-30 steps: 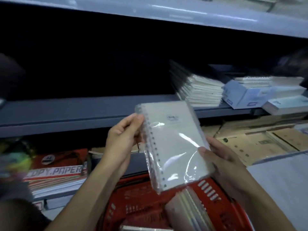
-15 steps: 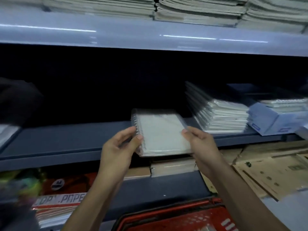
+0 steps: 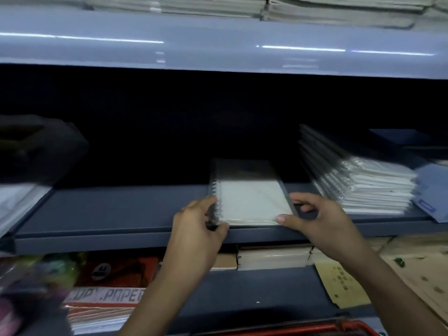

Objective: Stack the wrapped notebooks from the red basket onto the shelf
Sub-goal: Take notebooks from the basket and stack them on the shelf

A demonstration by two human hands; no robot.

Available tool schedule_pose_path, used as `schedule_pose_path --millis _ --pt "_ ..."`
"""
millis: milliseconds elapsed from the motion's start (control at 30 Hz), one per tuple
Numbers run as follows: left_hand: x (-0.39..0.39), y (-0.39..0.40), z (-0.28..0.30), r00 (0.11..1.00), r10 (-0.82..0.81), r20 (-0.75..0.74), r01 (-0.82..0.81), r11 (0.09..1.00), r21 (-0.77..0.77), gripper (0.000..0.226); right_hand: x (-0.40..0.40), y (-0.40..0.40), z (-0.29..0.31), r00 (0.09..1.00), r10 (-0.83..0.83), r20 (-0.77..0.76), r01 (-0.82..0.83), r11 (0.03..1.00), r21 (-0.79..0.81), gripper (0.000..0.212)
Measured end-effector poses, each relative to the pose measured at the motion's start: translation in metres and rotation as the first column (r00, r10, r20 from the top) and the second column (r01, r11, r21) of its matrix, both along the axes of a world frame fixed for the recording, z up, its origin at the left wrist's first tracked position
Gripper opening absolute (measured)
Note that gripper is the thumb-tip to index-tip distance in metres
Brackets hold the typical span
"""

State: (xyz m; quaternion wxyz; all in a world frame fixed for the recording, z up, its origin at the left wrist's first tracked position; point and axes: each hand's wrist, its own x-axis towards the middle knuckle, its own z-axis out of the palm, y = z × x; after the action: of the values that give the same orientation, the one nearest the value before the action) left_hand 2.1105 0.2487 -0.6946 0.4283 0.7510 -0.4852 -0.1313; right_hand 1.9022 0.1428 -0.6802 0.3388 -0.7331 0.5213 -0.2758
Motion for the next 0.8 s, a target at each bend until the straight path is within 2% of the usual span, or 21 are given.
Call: schedule_pose_path --millis 100,200,367,500,600,800 --pt "0.000 -0.007 -0.002 0.998 0.042 -0.037 -0.043 0.999 -0.025 0.055 0.005 -0.005 -0.011 0.999 -0.052 -0.003 0.052 0.995 -0.082 0.052" --pt "-0.001 -0.019 -0.003 0.995 0.069 -0.066 -0.073 0.996 -0.051 0.054 0.013 -0.012 -0.015 0.997 -0.068 0.030 0.070 0.995 -0.077 0.045" --pt "0.000 -0.021 -0.003 0.992 0.069 -0.107 -0.079 0.993 -0.091 0.057 0.018 -0.014 -0.024 0.990 -0.113 0.089 0.122 0.988 -0.098 0.050" --pt "-0.004 -0.002 -0.007 0.995 0.061 -0.080 -0.078 0.970 -0.231 0.057 0.011 0.008 -0.027 0.984 -0.059 0.165 0.105 0.951 -0.289 0.044" --pt "-0.011 0.014 -0.011 0.994 0.034 -0.104 -0.061 0.960 -0.274 0.054 -0.001 0.029 -0.034 0.992 0.004 0.127 0.055 0.885 -0.463 0.039" --pt "-0.058 0.056 -0.051 0.967 -0.073 -0.245 -0.014 0.943 -0.333 0.041 -0.050 0.079 -0.071 0.999 0.045 -0.016 -0.047 0.898 -0.438 0.030"
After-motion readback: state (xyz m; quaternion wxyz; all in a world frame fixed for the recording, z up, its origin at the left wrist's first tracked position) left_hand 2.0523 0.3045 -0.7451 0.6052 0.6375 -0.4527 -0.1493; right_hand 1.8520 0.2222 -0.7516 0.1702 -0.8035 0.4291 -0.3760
